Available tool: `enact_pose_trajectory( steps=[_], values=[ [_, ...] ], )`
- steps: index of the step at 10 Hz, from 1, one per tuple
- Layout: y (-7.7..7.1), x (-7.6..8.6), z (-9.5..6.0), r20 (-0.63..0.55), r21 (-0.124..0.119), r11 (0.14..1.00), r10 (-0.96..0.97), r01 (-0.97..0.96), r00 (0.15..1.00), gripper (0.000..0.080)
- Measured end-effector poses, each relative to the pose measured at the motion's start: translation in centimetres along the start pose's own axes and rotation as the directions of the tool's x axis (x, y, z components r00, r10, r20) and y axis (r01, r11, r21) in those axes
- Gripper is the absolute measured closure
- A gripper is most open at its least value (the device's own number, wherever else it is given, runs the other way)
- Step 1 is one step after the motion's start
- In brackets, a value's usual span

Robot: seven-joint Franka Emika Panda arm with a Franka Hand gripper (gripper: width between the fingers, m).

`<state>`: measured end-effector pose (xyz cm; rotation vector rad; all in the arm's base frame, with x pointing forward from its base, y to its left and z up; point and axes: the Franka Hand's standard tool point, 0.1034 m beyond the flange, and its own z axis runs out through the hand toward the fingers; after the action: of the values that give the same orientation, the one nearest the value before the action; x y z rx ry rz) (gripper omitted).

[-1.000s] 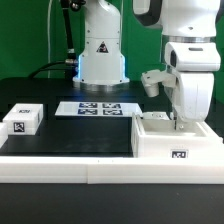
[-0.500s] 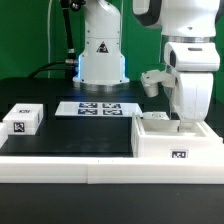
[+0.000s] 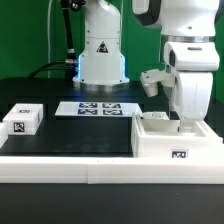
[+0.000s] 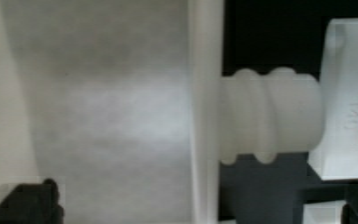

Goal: Assemble cabinet

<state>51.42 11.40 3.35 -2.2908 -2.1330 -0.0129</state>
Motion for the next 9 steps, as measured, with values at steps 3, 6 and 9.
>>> enact_pose_trajectory(
  steps=[3, 6, 9],
  values=[
    [-1.8, 0.5, -2.9, 0.003, -0.022, 1.000, -0.001, 0.001, 1.000, 0.0002],
    [-5.0, 1.6, -4.0, 0.002, -0.019, 0.999, 0.036, -0.035, 0.999, 0.0002],
    [-4.9, 1.4, -3.8, 0.003, -0.015, 0.999, 0.036, -0.036, 0.999, 0.0002]
  ],
)
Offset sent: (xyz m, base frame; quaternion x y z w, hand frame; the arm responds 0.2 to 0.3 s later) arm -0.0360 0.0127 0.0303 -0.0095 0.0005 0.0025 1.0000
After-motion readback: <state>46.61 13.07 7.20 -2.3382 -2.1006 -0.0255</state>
